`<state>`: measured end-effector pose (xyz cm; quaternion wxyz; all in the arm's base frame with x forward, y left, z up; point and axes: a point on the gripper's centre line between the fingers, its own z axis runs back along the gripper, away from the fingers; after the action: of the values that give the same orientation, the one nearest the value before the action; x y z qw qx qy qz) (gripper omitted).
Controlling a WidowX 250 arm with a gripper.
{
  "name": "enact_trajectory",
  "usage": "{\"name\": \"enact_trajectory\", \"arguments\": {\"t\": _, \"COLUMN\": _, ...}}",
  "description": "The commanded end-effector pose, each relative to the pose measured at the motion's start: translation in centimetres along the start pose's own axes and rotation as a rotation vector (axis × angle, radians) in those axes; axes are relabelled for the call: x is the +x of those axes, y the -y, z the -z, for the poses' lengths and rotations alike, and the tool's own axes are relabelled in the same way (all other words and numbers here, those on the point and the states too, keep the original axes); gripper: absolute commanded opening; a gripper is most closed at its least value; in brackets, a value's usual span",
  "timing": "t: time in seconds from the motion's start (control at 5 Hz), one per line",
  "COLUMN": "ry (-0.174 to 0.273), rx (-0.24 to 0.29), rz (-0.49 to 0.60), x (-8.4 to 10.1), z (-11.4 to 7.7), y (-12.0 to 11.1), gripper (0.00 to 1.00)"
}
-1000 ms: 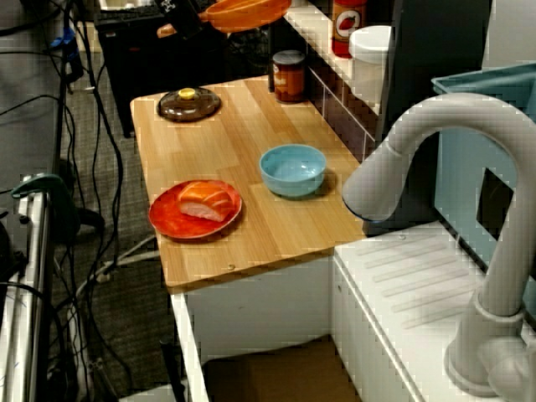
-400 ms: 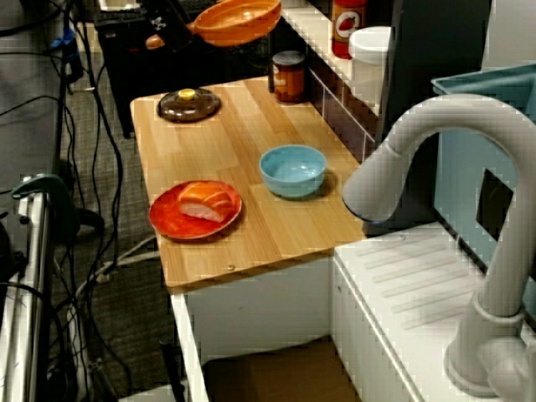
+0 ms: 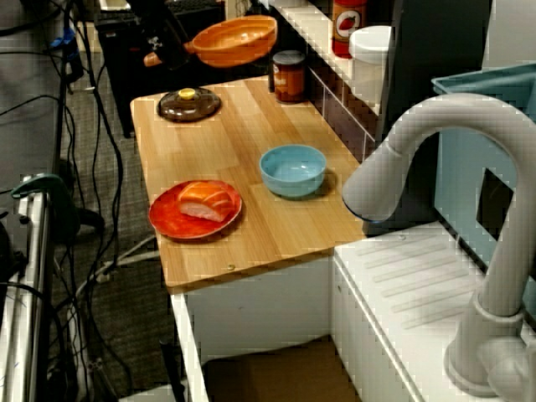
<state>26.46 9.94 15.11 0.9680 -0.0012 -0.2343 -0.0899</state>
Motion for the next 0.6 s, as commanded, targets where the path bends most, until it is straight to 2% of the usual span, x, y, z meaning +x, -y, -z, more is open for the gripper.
{"name": "enact_trajectory", "arguments": {"t": 0.0, "ry": -0.01, "rx": 0.005, "rz": -0.001, "x": -1.4, "z": 1.0, "y": -0.8, "gripper": 0.0}}
{"name": "enact_trajectory", "arguments": {"t": 0.4, "ry": -0.026, "rx": 0.008, "rz": -0.008, "x": -2.1, "z": 2.2, "y": -1.1, "gripper": 0.0}}
